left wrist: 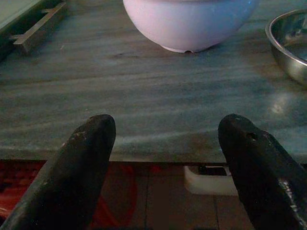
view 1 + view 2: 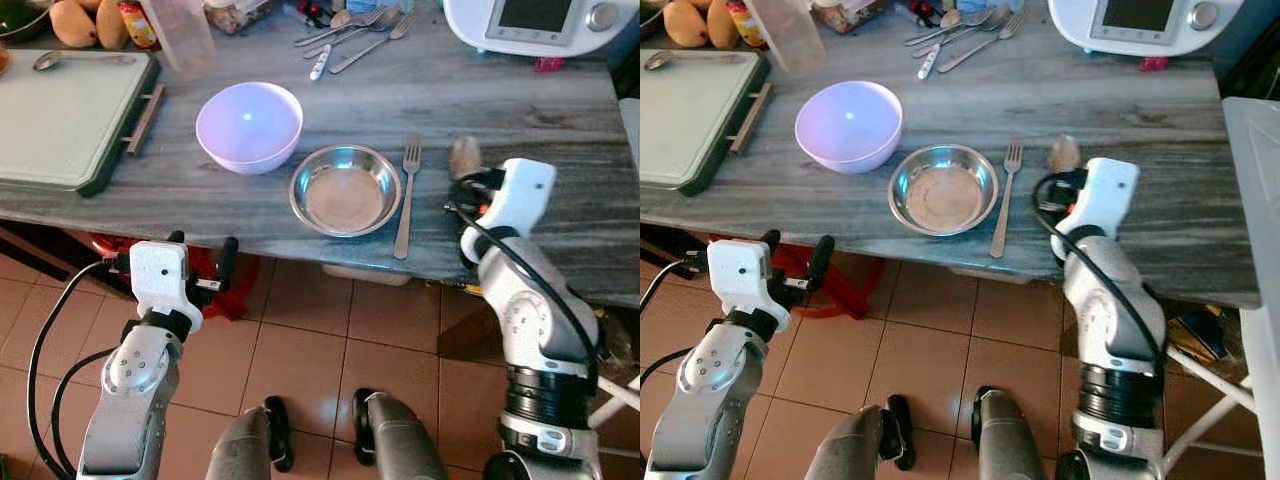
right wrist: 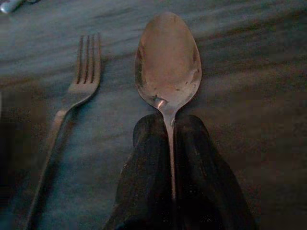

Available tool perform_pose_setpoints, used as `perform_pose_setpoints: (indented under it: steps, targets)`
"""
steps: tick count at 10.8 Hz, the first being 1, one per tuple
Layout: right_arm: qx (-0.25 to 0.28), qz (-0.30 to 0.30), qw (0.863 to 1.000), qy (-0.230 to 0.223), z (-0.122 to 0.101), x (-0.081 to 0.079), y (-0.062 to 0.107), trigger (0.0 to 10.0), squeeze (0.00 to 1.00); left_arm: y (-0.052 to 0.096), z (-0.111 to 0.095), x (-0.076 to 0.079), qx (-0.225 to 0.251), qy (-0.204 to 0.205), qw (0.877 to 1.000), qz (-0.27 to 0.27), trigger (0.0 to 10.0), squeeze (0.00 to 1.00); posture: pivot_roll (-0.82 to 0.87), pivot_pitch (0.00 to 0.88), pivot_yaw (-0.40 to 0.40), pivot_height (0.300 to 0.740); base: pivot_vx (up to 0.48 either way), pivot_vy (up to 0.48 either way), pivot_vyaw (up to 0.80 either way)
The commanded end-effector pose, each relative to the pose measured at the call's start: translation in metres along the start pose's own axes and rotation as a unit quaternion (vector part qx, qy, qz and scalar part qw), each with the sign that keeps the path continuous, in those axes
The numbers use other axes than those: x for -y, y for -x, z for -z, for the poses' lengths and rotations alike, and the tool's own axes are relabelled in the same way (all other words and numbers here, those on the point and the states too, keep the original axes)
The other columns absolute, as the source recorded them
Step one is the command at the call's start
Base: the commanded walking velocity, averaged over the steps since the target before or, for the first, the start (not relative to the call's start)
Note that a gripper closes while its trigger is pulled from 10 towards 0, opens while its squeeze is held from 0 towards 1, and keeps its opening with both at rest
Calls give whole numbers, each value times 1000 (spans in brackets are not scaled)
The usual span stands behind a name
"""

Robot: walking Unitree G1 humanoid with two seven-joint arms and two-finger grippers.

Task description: Setting the table

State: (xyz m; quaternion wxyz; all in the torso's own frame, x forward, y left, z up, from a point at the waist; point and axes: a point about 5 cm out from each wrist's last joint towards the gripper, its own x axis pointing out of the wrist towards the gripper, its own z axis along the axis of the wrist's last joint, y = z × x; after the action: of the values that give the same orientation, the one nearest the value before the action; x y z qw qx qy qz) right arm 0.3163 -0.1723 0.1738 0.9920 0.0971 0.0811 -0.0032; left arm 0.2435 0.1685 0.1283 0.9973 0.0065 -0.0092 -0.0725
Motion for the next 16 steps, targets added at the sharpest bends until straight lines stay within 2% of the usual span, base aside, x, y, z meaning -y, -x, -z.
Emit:
perform_pose_setpoints:
  steps: [1, 4, 6, 7, 8, 9, 13, 15, 16]
  targets:
    - [-80, -47, 996, -11, 33, -20, -2, 0, 0, 3, 0, -2, -2, -4, 1000, -4, 10000, 0, -1, 263, 71, 740, 0, 0, 0]
    - [-81, -58, 995, -11, 33, -26, -2, 0, 0, 3, 1, -1, -3, -3, 1000, -3, 10000, 0, -2, 267, 70, 740, 0, 0, 0]
    - [-83, -54, 995, -8, 35, -23, -2, 0, 0, 3, 1, -1, -3, -3, 1000, -4, 10000, 0, -1, 268, 69, 740, 0, 0, 0]
    - [-86, -44, 995, -1, 36, -19, -1, 980, 0, 3, 1, -1, -3, -3, 1000, -4, 10000, 0, -3, 267, 69, 740, 0, 0, 0]
    - [-87, -34, 996, 4, 38, -14, 1, 10000, 0, 3, 1, -1, -3, -2, 1000, -4, 10000, 0, -4, 267, 69, 740, 0, 0, 0]
    - [-87, -28, 996, 5, 39, -11, 3, 10000, 1000, 2, 1, -1, -3, -2, 1000, -4, 10000, 0, -7, 266, 70, 740, 0, 0, 0]
    - [-59, -20, 998, 32, 32, -5, 4, 10000, 1000, 2, 1, -1, -1, -2, 1000, -3, 10000, 0, -6, 265, 72, 740, 0, 0, 0]
    - [-30, -30, 998, 36, 24, -9, 3, 10000, 1000, 2, 1, -1, -1, -3, 1000, -4, 10000, 0, -6, 266, 74, 740, 0, 0, 0]
    - [-24, -32, 999, 37, 22, -10, 4, 10000, 647, 2, 1, -1, -1, -3, 1000, -4, 10000, 0, -6, 265, 73, 740, 0, 0, 0]
